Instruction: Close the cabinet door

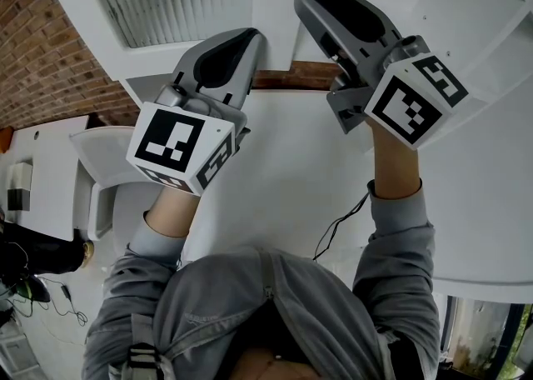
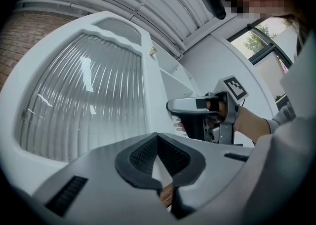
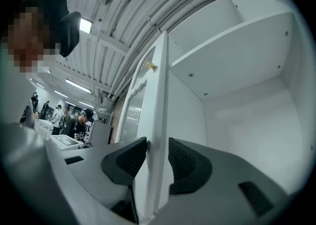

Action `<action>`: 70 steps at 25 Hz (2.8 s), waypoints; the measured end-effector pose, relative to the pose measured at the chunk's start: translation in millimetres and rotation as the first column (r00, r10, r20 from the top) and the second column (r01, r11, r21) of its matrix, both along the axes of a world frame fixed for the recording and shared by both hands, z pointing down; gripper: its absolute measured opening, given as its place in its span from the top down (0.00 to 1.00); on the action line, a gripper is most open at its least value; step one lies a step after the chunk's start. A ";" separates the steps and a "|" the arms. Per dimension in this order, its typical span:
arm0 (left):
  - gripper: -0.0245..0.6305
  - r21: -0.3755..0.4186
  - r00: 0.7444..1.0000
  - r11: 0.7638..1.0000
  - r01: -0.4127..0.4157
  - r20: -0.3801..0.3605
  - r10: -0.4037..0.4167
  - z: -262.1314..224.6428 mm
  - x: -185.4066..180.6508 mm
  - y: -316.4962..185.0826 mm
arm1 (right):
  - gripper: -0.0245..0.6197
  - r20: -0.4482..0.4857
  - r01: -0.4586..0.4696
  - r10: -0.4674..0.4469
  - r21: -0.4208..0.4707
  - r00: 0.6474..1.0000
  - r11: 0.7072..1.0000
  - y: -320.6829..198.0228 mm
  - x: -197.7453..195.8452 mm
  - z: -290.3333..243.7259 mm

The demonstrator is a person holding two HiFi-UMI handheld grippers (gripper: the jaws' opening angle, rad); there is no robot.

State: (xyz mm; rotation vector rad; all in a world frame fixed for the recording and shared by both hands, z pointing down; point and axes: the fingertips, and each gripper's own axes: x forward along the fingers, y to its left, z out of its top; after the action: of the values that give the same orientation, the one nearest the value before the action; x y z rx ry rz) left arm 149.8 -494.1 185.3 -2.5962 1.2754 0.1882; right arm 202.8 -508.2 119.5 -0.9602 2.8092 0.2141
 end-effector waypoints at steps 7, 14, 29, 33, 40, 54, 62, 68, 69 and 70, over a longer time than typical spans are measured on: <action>0.95 0.000 1.000 1.000 0.002 -0.001 -0.002 0.2 2.1 -6.2 | 0.73 0.013 -0.006 0.006 -0.005 1.000 1.000 -7.4 2.3 0.8; 0.95 0.005 1.000 1.000 -0.006 0.002 0.006 -0.8 3.7 -6.8 | 0.73 0.020 0.007 -0.006 -0.008 1.000 1.000 -8.8 3.6 -0.5; 0.95 -0.003 1.000 1.000 -0.031 -0.004 0.031 -0.9 1.4 -8.0 | 0.88 -0.016 -0.180 0.181 0.013 0.983 0.983 15.0 15.2 15.0; 0.95 -0.015 0.998 0.998 -0.055 0.000 0.055 -0.6 -0.9 -3.3 | 0.92 -0.054 -0.262 0.263 0.038 0.963 0.964 31.7 18.7 27.4; 0.95 -0.041 0.993 0.992 -0.117 -0.001 0.117 10.6 -8.1 32.2 | 0.92 -0.080 -0.363 0.368 0.069 0.926 0.929 67.3 10.1 45.0; 0.95 -0.148 0.994 0.983 -0.110 0.003 0.112 69.0 -98.4 133.7 | 0.92 -0.009 -0.549 0.549 -0.004 0.836 0.836 157.6 -38.7 109.2; 0.95 -0.212 0.999 0.977 -0.033 -0.011 0.032 110.4 -177.2 188.9 | 0.92 -0.023 -0.572 0.571 -0.026 0.820 0.820 216.3 -103.2 148.5; 0.95 -0.197 0.996 0.977 0.086 0.031 -0.082 131.0 -234.6 234.9 | 0.92 -0.022 -0.572 0.572 -0.063 0.820 0.818 255.3 -148.7 177.4; 0.95 -0.204 0.995 0.974 0.102 0.027 -0.099 135.3 -242.7 241.0 | 0.92 -0.022 -0.570 0.570 -0.067 0.821 0.819 260.4 -154.6 180.8; 0.95 -0.215 0.993 0.970 0.116 0.022 -0.113 139.8 -250.1 246.6 | 0.92 -0.023 -0.567 0.567 -0.072 0.823 0.820 265.2 -160.3 184.5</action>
State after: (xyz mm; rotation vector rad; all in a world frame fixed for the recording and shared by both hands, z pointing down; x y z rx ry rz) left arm -100.3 -247.6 325.1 -2.6847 1.5146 0.0167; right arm 42.5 -243.0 304.0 -1.8008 2.4572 0.1753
